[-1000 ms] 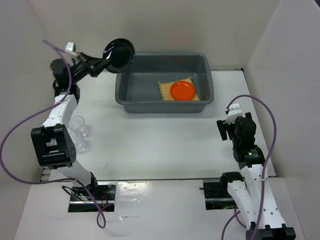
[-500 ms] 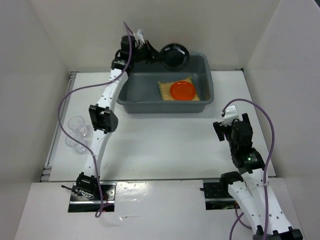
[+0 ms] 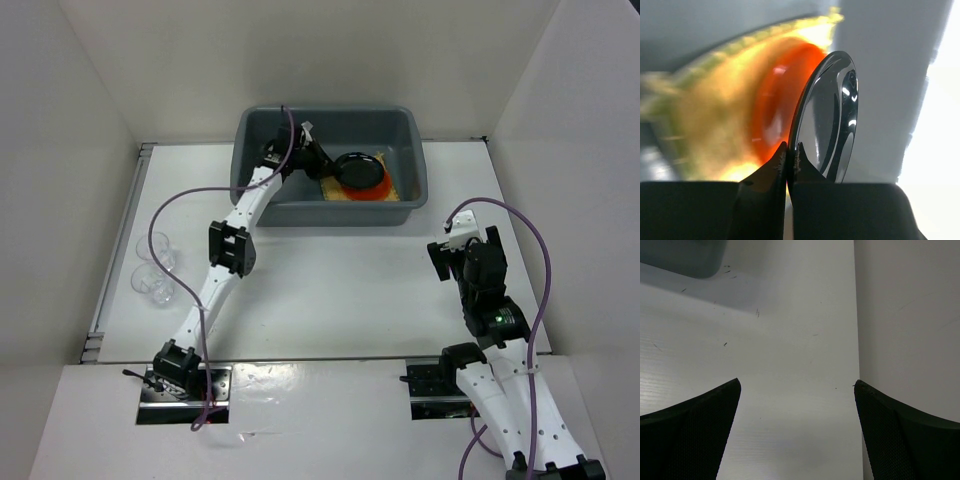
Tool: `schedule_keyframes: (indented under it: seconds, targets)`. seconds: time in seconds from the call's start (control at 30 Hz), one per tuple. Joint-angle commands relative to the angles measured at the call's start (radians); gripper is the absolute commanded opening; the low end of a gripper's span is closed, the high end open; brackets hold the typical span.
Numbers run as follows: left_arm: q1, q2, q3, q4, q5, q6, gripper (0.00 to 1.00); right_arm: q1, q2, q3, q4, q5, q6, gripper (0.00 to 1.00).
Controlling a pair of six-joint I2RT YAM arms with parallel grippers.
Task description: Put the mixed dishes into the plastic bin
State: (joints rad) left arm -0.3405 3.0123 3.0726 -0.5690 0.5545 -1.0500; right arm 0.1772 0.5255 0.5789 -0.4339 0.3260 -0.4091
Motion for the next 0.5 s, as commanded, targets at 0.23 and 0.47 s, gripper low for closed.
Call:
schedule_keyframes:
  seconds: [0.23,0.47]
  targets:
    - [-0.045,0.063,0.061,0.138,0.025,-0.093,0.16,0.008,0.002,-0.005,0.054,0.015,0.007,0.98]
    - [-0.045,0.073,0.061,0.138,0.013,-0.093,0.20,0.008,0.002,-0.005,0.054,0.005,0.007,0.98]
